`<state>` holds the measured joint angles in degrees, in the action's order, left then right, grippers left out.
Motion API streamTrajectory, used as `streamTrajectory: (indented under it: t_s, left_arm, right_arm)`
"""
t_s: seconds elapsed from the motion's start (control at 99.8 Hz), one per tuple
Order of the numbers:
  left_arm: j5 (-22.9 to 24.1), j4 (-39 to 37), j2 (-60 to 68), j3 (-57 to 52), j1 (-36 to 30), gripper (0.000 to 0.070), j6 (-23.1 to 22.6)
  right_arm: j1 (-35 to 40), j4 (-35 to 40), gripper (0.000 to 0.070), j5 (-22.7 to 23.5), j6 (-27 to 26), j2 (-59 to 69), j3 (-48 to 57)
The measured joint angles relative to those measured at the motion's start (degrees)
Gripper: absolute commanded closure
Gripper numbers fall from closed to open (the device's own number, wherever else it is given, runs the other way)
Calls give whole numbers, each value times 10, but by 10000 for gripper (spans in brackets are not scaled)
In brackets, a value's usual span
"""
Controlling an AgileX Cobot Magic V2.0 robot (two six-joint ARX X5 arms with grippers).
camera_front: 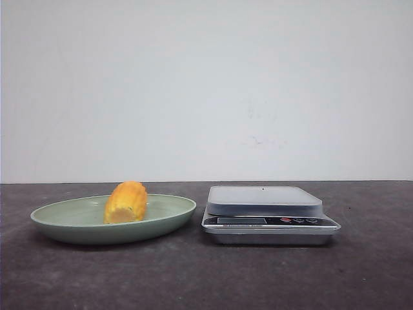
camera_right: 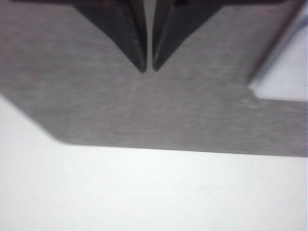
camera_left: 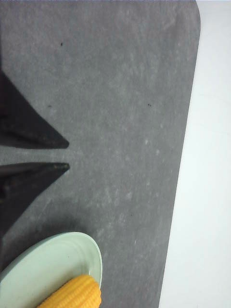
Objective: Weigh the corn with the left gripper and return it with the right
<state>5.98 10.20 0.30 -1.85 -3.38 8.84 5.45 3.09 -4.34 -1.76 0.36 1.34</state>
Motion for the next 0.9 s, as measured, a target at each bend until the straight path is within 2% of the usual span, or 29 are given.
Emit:
streamTrajectory:
  t_s: [0.08,0.15,0.301,0.331,0.351,0.391,0.441,0.471,0.501,0.561,0.701,0.822,0.902]
  left_arm:
    - [-2,-1,0,0,0,685,20]
    - [-18,7,5,-7,0,685,47]
    - [-34,10,68,-96,-5,685,97]
    - [-34,6,86,-122,-5,685,101]
    - [-34,4,100,-140,-5,677,103]
    - [-34,1,130,-177,-5,610,103]
    - [-41,0,174,-223,-5,416,102]
    - [-47,1,201,-247,-5,295,103]
    - [-54,8,227,-272,-5,246,102]
    - [-72,31,278,-318,-7,276,101]
    - [-104,94,389,-417,-33,278,96]
    - [-102,97,468,-478,-91,284,95]
    - [-76,78,517,-501,-143,284,92]
  right_arm:
    - [0,-1,700,22,-40,0,1]
    - [0,32,700,27,-80,3,19]
    - [0,79,695,28,-132,69,126]
    - [0,79,662,28,-136,88,152]
    - [0,79,613,28,-138,102,169]
    - [0,78,462,28,-139,132,202]
    - [0,78,284,32,-142,170,240]
    - [0,80,259,38,-143,193,260]
    - [0,85,259,45,-145,214,279]
    - [0,102,259,61,-146,253,314]
    - [0,151,259,103,-146,322,386]
    - [7,196,258,107,-136,364,452]
    - [14,215,258,107,-129,387,485]
